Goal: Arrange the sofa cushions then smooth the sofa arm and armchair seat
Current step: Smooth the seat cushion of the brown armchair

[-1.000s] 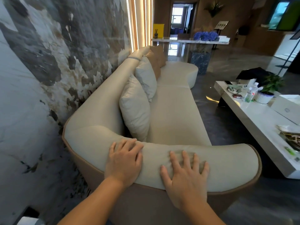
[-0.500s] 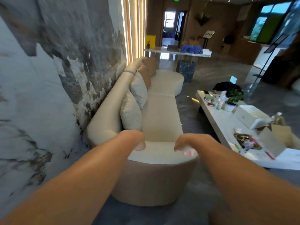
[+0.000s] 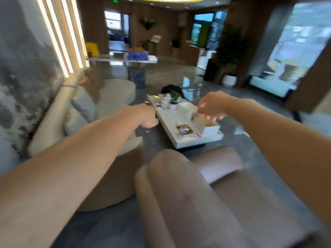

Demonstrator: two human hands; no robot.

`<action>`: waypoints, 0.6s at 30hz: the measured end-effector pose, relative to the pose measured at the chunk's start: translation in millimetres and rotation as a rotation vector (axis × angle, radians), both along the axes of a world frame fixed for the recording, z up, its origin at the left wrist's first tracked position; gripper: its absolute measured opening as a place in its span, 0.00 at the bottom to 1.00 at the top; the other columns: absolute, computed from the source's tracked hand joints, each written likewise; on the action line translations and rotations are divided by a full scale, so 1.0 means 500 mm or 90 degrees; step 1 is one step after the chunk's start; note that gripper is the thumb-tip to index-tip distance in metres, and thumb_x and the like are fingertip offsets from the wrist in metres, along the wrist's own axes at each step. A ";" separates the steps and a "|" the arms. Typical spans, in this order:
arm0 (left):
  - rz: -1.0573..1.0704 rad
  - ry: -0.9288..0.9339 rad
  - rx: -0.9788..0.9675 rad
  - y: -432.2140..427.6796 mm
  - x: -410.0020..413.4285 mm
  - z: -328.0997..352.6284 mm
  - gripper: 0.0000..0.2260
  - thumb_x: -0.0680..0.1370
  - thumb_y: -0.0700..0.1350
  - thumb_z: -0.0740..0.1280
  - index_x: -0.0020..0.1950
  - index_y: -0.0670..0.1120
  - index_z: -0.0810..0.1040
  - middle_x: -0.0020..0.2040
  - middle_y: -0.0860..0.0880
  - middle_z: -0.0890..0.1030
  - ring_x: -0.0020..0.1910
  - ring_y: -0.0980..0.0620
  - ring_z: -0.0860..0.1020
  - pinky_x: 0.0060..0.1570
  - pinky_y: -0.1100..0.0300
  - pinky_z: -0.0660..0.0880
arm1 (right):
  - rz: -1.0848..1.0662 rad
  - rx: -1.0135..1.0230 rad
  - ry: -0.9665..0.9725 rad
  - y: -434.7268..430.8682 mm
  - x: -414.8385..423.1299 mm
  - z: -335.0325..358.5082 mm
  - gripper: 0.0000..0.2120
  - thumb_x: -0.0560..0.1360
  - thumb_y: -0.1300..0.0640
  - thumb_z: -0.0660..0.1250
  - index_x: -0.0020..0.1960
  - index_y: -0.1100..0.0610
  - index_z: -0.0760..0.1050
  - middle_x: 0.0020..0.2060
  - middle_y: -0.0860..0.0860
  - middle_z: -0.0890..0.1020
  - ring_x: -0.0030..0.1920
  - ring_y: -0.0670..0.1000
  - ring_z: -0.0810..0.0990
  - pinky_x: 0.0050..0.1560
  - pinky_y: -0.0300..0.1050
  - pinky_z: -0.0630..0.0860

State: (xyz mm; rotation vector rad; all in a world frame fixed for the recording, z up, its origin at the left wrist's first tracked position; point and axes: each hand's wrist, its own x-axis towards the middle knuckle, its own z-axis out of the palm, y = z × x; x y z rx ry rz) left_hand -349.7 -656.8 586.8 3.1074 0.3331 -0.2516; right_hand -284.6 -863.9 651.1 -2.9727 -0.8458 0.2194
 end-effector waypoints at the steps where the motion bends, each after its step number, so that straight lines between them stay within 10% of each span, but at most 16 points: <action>1: -0.036 -0.012 0.007 -0.051 0.017 0.011 0.16 0.80 0.48 0.57 0.52 0.37 0.79 0.49 0.36 0.81 0.38 0.44 0.75 0.45 0.56 0.71 | -0.017 -0.004 -0.036 -0.051 -0.005 0.007 0.13 0.78 0.56 0.58 0.53 0.59 0.80 0.47 0.56 0.84 0.44 0.56 0.83 0.49 0.50 0.80; 8: -0.222 0.041 -0.034 -0.375 0.110 -0.054 0.17 0.79 0.51 0.58 0.60 0.42 0.76 0.54 0.40 0.77 0.50 0.42 0.76 0.52 0.51 0.74 | -0.182 -0.008 -0.063 -0.352 -0.033 -0.082 0.09 0.74 0.52 0.59 0.47 0.48 0.78 0.53 0.58 0.80 0.56 0.61 0.76 0.55 0.49 0.76; 18: -0.393 0.219 -0.031 -0.651 0.091 -0.381 0.20 0.78 0.55 0.60 0.63 0.43 0.77 0.64 0.40 0.77 0.59 0.39 0.77 0.51 0.52 0.73 | -0.424 -0.109 0.229 -0.555 -0.176 -0.439 0.16 0.74 0.51 0.60 0.60 0.50 0.76 0.60 0.57 0.77 0.58 0.60 0.78 0.54 0.51 0.75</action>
